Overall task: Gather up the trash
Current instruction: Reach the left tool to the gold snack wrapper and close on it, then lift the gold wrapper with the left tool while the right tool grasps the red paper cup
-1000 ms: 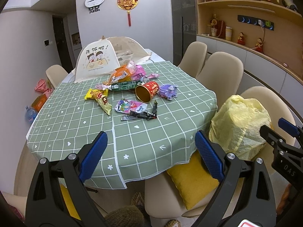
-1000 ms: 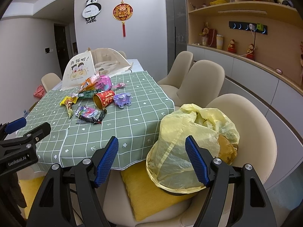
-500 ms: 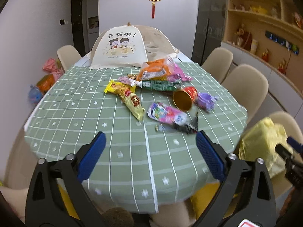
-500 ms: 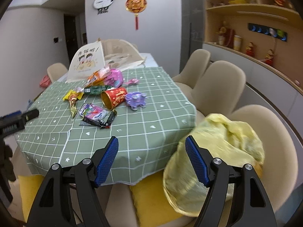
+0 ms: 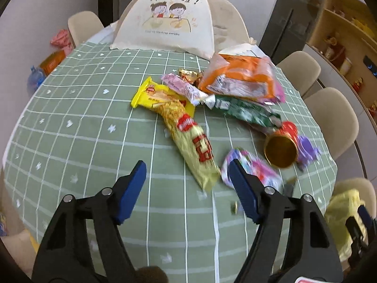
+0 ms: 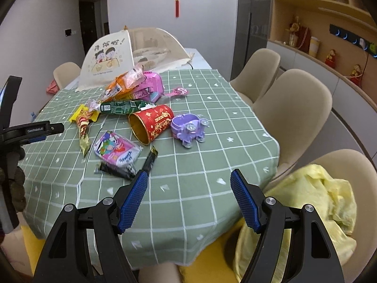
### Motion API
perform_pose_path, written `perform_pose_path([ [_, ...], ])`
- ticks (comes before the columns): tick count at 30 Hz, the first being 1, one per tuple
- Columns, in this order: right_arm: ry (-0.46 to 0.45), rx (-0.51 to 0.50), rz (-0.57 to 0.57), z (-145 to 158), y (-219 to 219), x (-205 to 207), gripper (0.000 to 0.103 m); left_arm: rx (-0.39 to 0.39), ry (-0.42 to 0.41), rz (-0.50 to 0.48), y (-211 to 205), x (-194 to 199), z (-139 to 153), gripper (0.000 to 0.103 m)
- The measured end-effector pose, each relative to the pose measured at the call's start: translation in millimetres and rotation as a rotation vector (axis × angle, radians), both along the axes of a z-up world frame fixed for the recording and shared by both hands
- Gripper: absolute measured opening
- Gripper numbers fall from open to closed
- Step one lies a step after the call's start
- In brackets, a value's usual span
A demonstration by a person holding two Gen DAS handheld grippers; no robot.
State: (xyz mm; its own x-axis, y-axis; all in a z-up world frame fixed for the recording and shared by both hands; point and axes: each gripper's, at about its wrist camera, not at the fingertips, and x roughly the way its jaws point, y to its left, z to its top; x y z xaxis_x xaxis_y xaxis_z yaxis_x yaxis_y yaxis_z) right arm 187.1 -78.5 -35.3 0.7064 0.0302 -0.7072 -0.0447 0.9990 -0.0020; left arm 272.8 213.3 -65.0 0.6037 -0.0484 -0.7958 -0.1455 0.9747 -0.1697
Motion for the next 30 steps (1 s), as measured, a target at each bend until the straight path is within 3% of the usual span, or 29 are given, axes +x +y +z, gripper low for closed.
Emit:
perform_pose_path([
  [7,0.073,0.029,-0.025,-10.4,22.5,48.6,0.069,-0.12,0.14,0.011,23.4,55.3,-40.4,0.061],
  [12,0.088,0.109,0.03,-14.1,40.4,73.3,0.069,-0.179,0.183,-0.011,30.7,83.0,-55.2,0.06],
  [16,0.148,0.044,0.122,-24.2,65.0,93.0,0.069,-0.205,0.212,-0.061,32.3,100.7,-65.5,0.044],
  [18,0.163,-0.015,0.15,-28.3,75.3,100.6,0.069,-0.228,0.22,-0.097,32.9,103.4,-69.2,0.039],
  [24,0.163,-0.058,0.212,-31.5,80.4,104.4,0.069,-0.22,0.181,-0.167,35.1,95.0,-59.3,0.032],
  [30,0.099,0.078,0.186,-26.1,61.4,120.4,0.069,-0.228,0.146,-0.154,42.7,62.2,-39.4,0.032],
])
